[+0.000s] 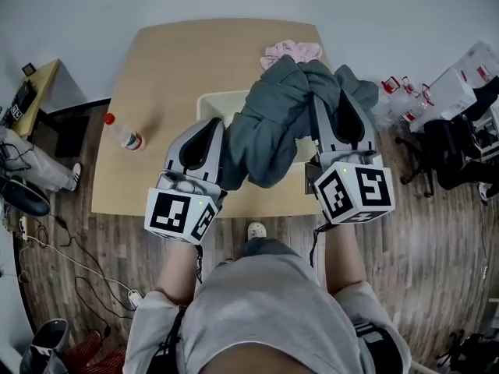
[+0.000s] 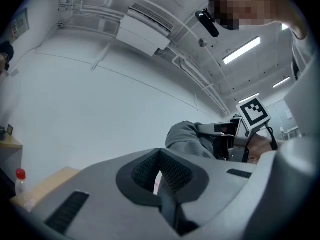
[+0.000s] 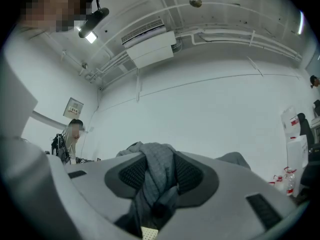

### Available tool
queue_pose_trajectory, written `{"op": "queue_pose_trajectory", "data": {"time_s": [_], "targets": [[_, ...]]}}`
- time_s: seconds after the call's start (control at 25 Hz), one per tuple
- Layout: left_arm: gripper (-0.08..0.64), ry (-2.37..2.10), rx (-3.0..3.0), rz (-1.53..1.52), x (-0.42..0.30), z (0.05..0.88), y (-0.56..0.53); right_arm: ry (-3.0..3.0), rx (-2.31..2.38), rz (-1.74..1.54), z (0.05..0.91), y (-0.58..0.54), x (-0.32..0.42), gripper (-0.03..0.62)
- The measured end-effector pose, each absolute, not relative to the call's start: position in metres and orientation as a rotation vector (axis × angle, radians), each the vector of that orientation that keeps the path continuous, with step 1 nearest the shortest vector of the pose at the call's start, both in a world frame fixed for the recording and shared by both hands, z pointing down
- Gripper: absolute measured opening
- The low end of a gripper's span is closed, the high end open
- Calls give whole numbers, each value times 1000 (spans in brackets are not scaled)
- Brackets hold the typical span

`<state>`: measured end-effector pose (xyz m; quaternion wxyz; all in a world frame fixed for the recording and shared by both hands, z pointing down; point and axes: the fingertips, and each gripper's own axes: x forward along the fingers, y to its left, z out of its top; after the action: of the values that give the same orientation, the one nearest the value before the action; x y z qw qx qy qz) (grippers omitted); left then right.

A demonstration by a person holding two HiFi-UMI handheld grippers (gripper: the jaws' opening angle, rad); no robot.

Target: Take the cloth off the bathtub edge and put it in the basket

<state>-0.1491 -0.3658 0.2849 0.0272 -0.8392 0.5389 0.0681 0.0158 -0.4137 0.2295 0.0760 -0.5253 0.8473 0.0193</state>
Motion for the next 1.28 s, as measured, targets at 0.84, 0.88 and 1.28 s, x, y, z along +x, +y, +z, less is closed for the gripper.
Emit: {"op": "queue_pose_trajectory", "data": {"time_s": [0.84,0.88,1.28], "targets": [[14,1875,-2459,148,-192,294,-417,2635,-1458,45,257,-517,-42,160],[14,1884,-2462,142,-194,297,-419,2648,-1465,18,269,-520,-44,160],[14,1939,-2508,88,-202,327,-424,2810,-1563,-244,387,-523,-57,159]]}}
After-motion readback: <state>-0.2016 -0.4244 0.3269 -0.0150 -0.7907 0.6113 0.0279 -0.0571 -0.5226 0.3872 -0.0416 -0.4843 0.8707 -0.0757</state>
